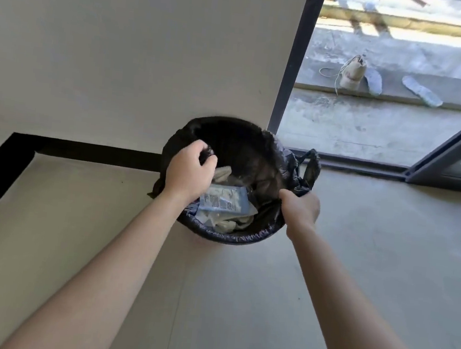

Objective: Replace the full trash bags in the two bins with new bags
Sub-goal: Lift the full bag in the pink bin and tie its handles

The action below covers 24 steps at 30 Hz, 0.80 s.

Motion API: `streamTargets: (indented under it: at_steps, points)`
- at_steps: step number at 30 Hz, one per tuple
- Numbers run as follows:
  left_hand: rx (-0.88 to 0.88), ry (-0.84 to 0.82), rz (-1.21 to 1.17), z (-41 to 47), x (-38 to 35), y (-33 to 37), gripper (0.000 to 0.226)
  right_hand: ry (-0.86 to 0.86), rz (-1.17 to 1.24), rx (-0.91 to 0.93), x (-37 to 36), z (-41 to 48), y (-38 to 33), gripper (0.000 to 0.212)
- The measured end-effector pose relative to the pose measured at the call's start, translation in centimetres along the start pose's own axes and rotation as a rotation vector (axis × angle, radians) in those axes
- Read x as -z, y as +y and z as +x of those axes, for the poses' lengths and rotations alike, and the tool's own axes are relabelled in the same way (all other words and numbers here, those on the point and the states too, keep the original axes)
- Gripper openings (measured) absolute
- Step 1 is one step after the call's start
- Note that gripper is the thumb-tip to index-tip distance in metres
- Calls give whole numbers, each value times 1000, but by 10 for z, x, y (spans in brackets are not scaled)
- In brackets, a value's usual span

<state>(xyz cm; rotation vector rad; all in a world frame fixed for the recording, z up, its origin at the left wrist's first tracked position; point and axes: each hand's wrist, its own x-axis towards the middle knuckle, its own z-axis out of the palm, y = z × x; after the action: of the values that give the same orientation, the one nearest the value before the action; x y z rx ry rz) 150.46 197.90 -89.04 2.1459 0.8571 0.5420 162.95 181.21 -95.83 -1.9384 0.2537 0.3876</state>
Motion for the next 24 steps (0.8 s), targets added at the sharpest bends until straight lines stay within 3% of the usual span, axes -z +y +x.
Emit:
streamTargets:
  at_steps: [3,5,7,11,13,16,21,22,24]
  points:
    - [-19,-188,-70,-3,6,11,10,119,-28,15,11,-7,0,24]
    - [-4,-249,-46,-1,10,17,24,136,-32,47,16,-8,-7,24]
    - [3,-252,-22,3,13,18,37,123,-42,79,16,-10,-11,29]
    - [-16,-223,-67,5,15,23,30,100,-46,117,14,-12,-12,34]
    - [2,-213,-157,4,13,28,15,97,-55,114,14,-13,-14,33]
    - [60,-212,-335,2,7,28,25,89,-49,126,12,-19,-16,31]
    - [17,-534,-326,-17,-10,48,24,42,-111,211,5,-27,-15,30]
    - [-14,-546,-315,-17,-9,50,25,41,-121,204,7,-26,-15,29]
    - [-65,-400,-311,-7,-2,51,22,15,-136,171,13,-18,-17,30]
